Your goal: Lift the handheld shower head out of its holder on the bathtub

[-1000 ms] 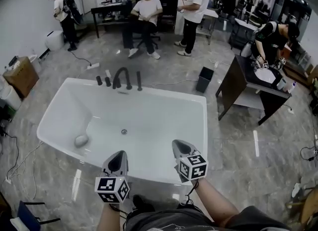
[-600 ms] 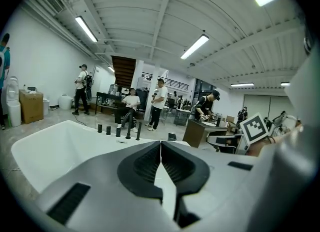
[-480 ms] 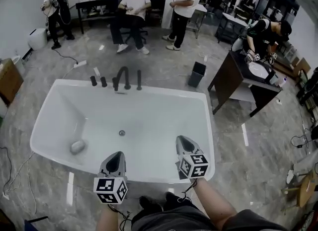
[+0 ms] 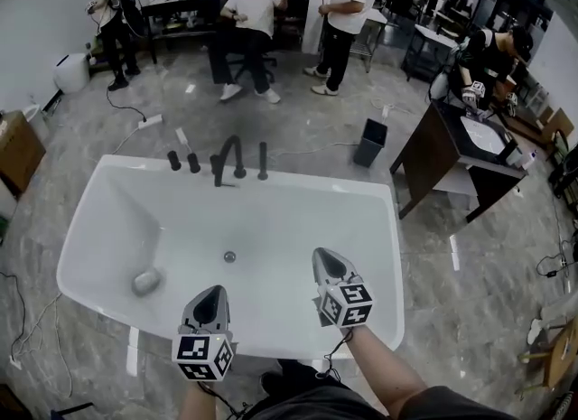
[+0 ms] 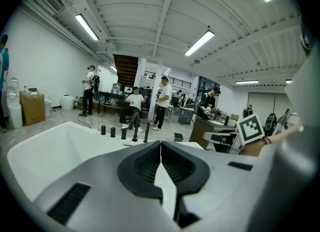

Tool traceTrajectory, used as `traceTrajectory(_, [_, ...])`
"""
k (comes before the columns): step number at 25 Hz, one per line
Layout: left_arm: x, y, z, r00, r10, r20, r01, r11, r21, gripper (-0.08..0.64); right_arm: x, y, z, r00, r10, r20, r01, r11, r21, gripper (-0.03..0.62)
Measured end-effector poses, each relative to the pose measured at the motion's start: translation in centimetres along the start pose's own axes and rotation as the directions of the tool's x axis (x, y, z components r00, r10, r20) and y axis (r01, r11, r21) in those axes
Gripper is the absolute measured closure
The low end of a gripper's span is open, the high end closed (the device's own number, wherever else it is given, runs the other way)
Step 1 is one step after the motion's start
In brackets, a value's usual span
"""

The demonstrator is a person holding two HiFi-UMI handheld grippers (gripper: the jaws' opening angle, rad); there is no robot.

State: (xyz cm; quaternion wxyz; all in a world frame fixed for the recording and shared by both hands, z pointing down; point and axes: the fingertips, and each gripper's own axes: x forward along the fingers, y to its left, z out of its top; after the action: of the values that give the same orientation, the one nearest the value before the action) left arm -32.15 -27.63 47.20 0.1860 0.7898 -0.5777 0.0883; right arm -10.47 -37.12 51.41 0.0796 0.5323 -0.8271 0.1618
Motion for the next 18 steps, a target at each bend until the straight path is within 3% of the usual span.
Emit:
traceTrajectory(8, [8.0,2.2,2.0,1.000,0.027,-0.017,-0.026,0.998,0.053,0.545,9.5,-2.5,1.4,0.998,0.053,-0.017,-0.053,0.998,-0.014,0.565])
traceTrajectory(18, [17.1,5.8,2.1,0.999,0.044,-0.031,-0.043,0.999,0.029,0.545,20.0,-6.1,0.1,0.997,0.058,-0.043,-0.059,0.998,-0.014,0.563])
